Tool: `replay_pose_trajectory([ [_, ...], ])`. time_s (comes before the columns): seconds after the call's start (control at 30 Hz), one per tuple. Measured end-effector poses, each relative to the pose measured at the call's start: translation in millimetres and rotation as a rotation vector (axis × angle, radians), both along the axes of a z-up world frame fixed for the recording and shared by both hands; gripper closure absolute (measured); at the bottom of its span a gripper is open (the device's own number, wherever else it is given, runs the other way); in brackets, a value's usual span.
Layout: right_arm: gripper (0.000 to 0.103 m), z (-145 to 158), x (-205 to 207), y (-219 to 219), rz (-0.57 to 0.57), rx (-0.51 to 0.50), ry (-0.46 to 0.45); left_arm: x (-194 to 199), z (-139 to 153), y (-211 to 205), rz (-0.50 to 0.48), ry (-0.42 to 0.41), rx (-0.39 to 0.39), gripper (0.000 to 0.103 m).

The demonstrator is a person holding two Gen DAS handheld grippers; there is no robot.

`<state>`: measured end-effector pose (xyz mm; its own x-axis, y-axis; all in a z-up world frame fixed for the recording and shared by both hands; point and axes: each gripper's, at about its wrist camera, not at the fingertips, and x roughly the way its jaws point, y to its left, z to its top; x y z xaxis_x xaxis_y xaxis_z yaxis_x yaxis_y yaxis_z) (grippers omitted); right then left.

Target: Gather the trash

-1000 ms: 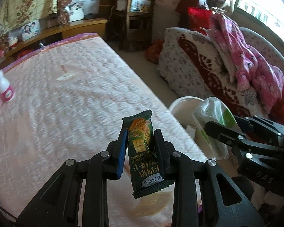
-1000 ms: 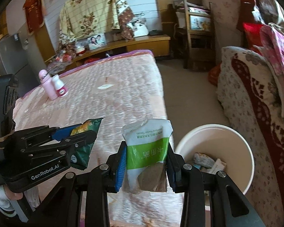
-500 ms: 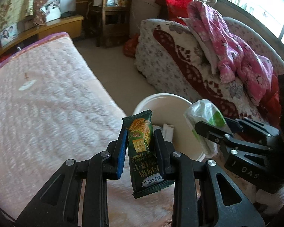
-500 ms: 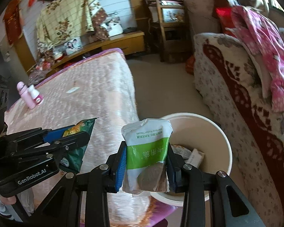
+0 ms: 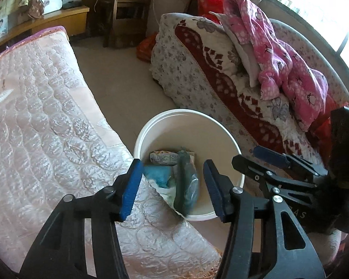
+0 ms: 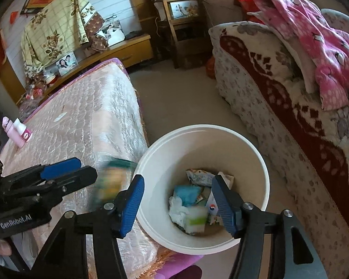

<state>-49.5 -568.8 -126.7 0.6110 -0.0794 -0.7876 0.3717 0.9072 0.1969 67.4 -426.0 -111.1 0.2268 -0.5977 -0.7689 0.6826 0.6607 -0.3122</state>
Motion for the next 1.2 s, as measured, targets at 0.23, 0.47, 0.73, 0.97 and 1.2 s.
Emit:
replay_pose_trajectory([
  [0.23,0.045,6,-7,15,0.023,-0.012,-0.011,-8,11,18,0.039,-0.057,0.017,0.05],
  [0.47,0.038,32,-9,39,0.045,-0.053,-0.053,-16,33,54,0.135,-0.188,0.062,0.05],
  [0.73,0.037,49,-13,57,0.02,-0.094,-0.084,-17,46,87,0.202,-0.215,0.044,0.05],
  [0.97,0.035,68,-25,71,-0.003,-0.125,-0.144,-25,56,101,0.222,-0.25,0.044,0.05],
  [1.2,0.034,76,-29,84,0.001,-0.151,-0.164,-31,63,107,0.231,-0.278,0.029,0.05],
])
